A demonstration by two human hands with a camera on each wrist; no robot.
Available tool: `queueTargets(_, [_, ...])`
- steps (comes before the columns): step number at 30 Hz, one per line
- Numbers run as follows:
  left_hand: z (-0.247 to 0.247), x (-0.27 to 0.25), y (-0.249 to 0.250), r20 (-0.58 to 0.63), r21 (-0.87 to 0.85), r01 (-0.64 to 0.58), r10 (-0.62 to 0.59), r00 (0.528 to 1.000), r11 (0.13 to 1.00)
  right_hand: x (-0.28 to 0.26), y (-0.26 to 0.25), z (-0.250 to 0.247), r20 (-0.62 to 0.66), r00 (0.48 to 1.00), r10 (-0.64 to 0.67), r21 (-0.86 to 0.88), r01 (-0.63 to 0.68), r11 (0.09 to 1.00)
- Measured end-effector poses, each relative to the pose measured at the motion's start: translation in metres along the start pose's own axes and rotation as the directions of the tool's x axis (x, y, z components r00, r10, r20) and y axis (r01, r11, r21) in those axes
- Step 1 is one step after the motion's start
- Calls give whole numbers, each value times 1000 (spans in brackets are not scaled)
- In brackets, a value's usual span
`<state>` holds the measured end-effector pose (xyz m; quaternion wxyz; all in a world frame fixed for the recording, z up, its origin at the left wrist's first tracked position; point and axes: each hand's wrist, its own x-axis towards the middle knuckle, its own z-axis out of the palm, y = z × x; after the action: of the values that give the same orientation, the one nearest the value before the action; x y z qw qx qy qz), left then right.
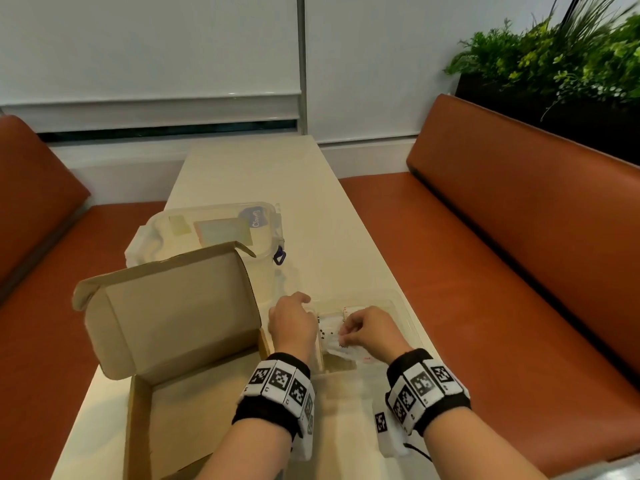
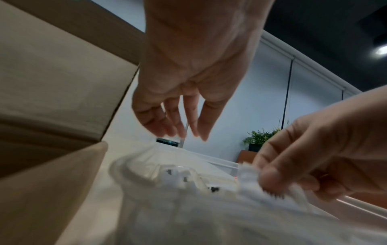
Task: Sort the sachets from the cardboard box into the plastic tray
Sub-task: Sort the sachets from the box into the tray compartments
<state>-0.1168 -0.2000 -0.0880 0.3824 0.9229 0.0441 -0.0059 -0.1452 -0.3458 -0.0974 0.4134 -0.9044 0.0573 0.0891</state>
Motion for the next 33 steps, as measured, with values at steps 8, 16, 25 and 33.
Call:
queueTargets(8, [-3,0,-10,18,111,129,-132,991,985,2,-9,23,-79,986,-144,-395,101,913])
queueTargets(16, [-5,-1,-5,208,282,-146,88,974,948,-7,-7,0,-190,974,-124,-151,96,984])
queueTargets(25, [11,-9,5,460,491,-473,244,854,732,-8,-6,-17,-282,958,-58,-35,50,998])
queueTargets(33, [11,-1,17,375,612,-458,273,886,645,-8,-12,-24,-243,967,-76,54,92,994])
